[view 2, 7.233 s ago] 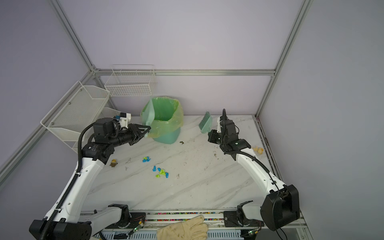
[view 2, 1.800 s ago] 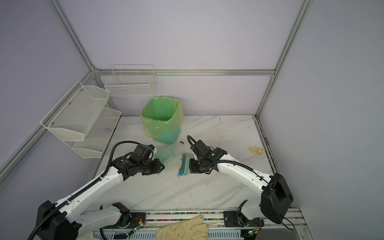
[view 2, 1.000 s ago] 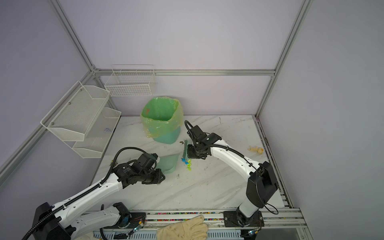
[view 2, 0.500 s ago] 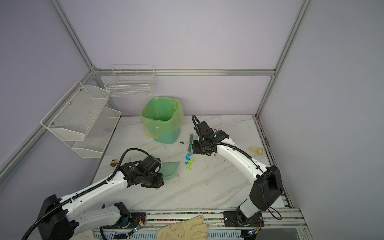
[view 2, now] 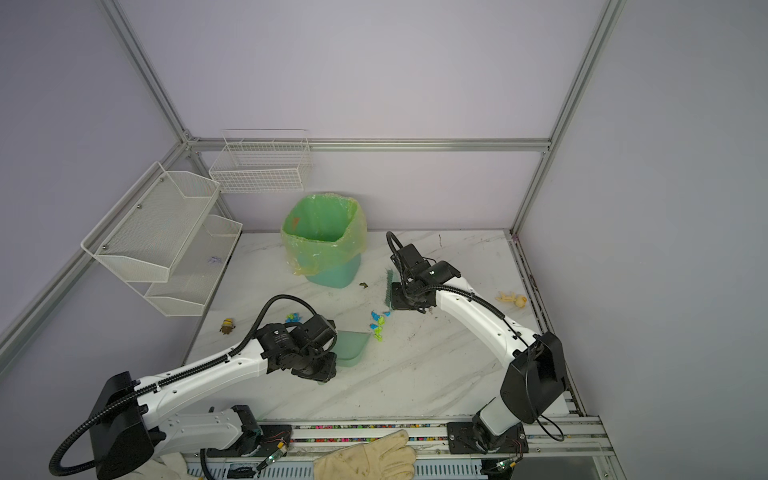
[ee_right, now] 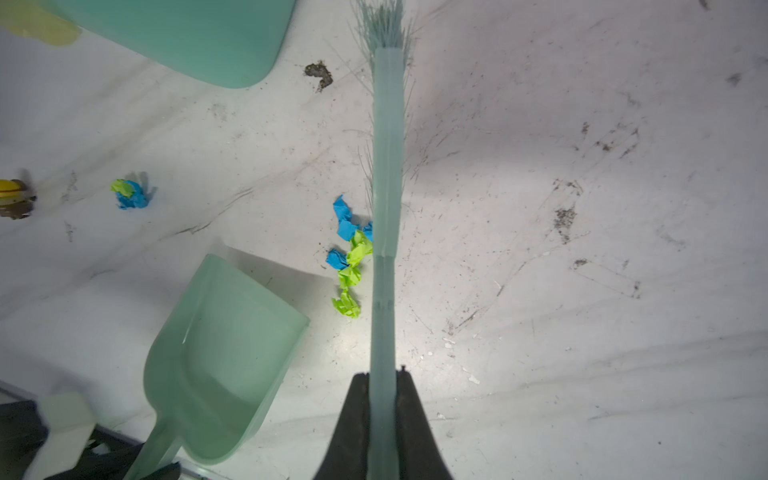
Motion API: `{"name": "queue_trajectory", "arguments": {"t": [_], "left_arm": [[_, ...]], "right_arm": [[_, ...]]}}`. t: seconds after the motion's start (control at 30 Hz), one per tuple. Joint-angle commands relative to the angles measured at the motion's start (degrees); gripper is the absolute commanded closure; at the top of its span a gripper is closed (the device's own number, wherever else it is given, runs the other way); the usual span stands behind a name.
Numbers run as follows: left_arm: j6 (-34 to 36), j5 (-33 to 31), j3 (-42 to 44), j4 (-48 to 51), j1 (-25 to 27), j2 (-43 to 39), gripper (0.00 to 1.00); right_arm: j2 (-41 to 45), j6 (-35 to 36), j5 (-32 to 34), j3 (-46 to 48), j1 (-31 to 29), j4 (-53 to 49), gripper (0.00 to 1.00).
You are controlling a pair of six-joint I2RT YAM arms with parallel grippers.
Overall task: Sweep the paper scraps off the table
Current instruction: 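Sweep the scraps toward the dustpan with the brush in the right gripper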
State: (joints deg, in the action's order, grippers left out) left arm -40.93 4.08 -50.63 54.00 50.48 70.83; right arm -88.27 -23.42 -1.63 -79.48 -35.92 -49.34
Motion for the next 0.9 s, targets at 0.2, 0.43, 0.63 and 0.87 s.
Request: {"name": "queue_trajectory", "arguments": {"t": [0.2, 0.43, 0.63, 0.87], "left_arm": [[-1.40, -7.90, -8.10, 2.69, 5.79, 2.45, 1.00], [-1.65, -9.17, -10.14, 2.26, 8.08, 7.53, 1.00], [-3.49, -6.97, -8.38, -1.02, 8.45, 8.09, 1.00], [-3.48, -7.05, -8.25, -1.26, 8.44, 9.47, 1.00]], "right_arm": [[3.27, 6.01, 9.18, 1.50, 0.24, -1.05, 1.00], [1.33, 7.53, 7.43, 3.05, -0.96, -0.80, 1.00], [1.47, 7.61, 2.00, 6.61, -2.71, 3.91, 1.00], [1.90, 7.98, -1.34, 8.20, -4.13, 8.34, 1.00]]}}
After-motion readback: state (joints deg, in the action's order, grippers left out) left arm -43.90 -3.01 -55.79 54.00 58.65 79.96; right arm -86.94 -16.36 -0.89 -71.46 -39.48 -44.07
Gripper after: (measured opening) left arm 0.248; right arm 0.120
